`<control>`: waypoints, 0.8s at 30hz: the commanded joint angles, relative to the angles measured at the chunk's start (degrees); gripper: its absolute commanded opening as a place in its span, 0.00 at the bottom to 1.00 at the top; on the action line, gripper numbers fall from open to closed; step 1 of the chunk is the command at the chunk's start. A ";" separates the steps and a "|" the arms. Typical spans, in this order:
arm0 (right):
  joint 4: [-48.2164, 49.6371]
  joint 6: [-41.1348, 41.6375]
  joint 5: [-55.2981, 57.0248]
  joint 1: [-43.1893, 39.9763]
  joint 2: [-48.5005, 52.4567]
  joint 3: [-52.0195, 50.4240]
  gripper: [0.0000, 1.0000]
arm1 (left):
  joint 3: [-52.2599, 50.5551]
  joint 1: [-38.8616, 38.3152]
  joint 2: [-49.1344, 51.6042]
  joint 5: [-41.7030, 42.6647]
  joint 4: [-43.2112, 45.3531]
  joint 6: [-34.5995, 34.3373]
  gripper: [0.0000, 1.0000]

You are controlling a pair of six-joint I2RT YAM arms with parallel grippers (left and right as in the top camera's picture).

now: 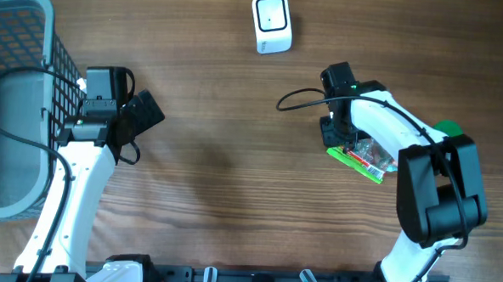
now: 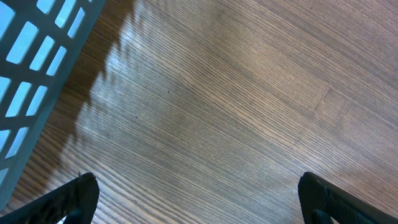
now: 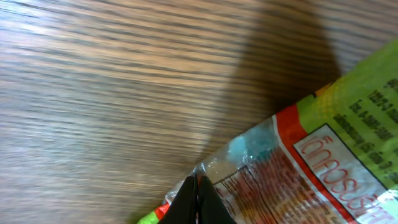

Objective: Scan the item barcode

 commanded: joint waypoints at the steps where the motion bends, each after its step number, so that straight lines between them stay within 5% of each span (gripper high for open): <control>1: 1.16 0.61 -17.79 0.20 1.36 -1.14 0.05 | 0.26 0.26 -0.42 -0.72 0.13 0.26 1.00; 8: -2.54 6.01 -18.29 0.20 1.36 -1.16 0.04 | 0.26 0.26 -0.42 -0.72 0.13 0.28 1.00; 17: -9.01 6.05 0.92 0.20 1.38 -1.18 0.04 | 0.26 0.26 -0.42 -0.72 0.13 0.28 1.00; 24: -9.14 5.14 -3.80 0.20 0.92 0.44 0.04 | 0.26 0.26 -0.42 -0.72 0.13 0.28 1.00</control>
